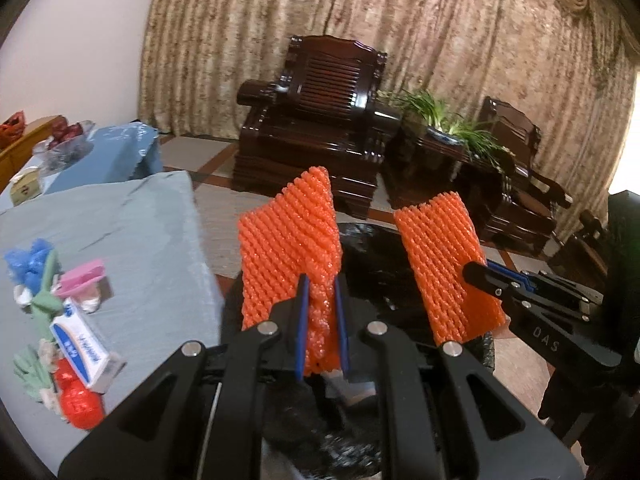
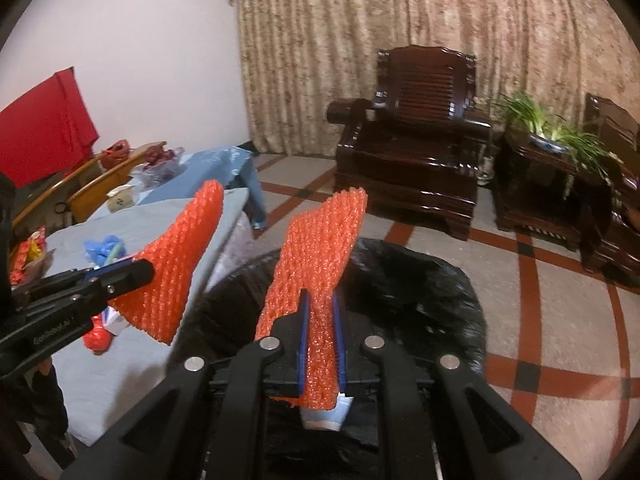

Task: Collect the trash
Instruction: 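Lift both orange foam nets and carry them over the black bin, then open both tools to drop the foam nets into the bin, then move both tools back over the remaining trash on the table, then close the left tool on the white tissue beside the green glove, then grasp the red plastic bag with the right tool, then carry the red bag in the right tool while the left tool carries the green glove over the bin, then open both tools to drop the red bag and green glove into the bin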

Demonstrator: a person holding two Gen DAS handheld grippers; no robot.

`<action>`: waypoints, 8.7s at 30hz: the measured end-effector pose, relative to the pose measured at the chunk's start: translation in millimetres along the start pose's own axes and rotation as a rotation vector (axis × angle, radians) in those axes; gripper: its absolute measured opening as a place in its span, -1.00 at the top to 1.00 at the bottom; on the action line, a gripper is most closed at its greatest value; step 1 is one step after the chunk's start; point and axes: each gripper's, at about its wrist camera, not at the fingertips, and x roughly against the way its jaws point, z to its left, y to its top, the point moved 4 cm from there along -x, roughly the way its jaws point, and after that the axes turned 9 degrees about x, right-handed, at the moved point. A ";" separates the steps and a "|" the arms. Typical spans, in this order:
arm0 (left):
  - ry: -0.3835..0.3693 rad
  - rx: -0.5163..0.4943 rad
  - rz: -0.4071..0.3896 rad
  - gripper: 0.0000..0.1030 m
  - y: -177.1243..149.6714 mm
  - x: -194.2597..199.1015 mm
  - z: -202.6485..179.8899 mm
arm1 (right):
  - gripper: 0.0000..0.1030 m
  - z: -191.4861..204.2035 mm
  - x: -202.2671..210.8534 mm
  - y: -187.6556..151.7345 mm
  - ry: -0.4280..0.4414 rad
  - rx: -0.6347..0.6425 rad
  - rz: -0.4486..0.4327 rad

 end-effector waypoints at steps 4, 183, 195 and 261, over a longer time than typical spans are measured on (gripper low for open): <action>-0.024 -0.012 0.024 0.77 -3.7 -18.6 -10.0 | 0.79 -14.7 -4.7 -9.9 -0.034 -0.019 0.021; 0.554 0.399 0.008 0.38 -97.6 150.1 338.1 | 0.38 358.4 -107.0 -60.6 0.478 0.394 0.148; 0.526 0.361 -0.032 0.38 -81.2 157.6 311.3 | 0.38 339.7 -71.6 -22.1 0.506 0.340 0.068; -0.047 -0.085 0.091 0.14 -7.1 -61.1 -11.7 | 0.24 -33.3 -16.6 -14.4 -0.037 -0.005 0.045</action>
